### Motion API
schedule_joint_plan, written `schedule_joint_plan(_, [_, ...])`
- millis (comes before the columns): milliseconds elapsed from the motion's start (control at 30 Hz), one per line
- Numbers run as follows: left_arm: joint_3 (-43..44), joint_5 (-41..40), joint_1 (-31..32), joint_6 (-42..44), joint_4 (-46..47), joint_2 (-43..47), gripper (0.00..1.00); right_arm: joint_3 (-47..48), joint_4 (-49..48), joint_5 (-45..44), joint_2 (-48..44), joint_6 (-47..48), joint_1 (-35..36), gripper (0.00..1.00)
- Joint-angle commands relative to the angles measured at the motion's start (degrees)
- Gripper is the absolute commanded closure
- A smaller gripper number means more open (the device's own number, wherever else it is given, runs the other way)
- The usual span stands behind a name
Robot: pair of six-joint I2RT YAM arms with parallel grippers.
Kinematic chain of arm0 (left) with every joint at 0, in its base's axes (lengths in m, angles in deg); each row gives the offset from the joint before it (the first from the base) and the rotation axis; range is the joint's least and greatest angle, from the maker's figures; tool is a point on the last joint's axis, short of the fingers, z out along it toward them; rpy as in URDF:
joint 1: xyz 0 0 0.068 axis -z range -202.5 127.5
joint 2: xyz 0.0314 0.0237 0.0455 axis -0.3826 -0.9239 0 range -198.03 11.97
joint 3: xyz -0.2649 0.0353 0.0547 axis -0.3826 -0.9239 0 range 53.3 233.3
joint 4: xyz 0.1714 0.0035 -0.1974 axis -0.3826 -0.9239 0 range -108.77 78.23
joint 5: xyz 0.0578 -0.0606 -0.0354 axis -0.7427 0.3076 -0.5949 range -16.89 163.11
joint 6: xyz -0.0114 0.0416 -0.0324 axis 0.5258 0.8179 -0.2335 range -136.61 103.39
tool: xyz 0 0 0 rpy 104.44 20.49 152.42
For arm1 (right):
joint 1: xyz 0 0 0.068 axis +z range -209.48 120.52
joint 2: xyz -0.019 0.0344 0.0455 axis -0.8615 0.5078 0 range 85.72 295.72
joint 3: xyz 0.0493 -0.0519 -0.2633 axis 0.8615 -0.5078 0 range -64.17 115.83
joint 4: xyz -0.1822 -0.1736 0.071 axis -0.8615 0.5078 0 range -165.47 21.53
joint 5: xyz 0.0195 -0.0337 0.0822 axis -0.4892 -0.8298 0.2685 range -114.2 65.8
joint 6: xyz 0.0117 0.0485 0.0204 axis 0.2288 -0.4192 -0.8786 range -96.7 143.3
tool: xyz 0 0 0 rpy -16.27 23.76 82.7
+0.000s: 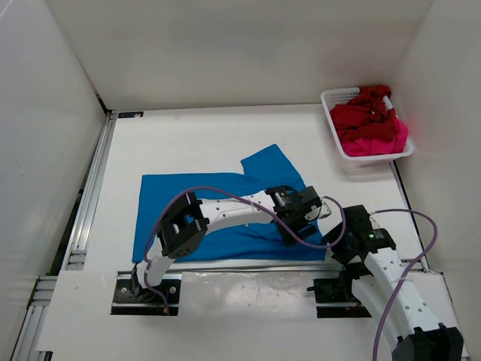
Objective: Fold and stack the t-shirts
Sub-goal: Fold the flattened tshirt in 1/3 of the way
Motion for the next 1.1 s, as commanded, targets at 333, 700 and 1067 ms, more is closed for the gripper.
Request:
schedule_joint_plan(333, [3.66,-4.59,-1.66,-0.10,0.81,-5.79,0.47,-2.62,-2.90,2.39,-1.96,-2.02,-0.08,0.40])
schedule_joint_plan(700, [4.88,-6.44,-5.00,-0.10,-0.24,-2.89,0.61,-6.66,-3.96,6.16,-3.37,-2.02,-0.08,0.67])
schedule_joint_plan(1067, [4.88,-12.32,-12.03,-0.10,-1.38,-2.88,0.44,-7.19,-3.43,5.03,-3.90,-2.02,-0.08,0.95])
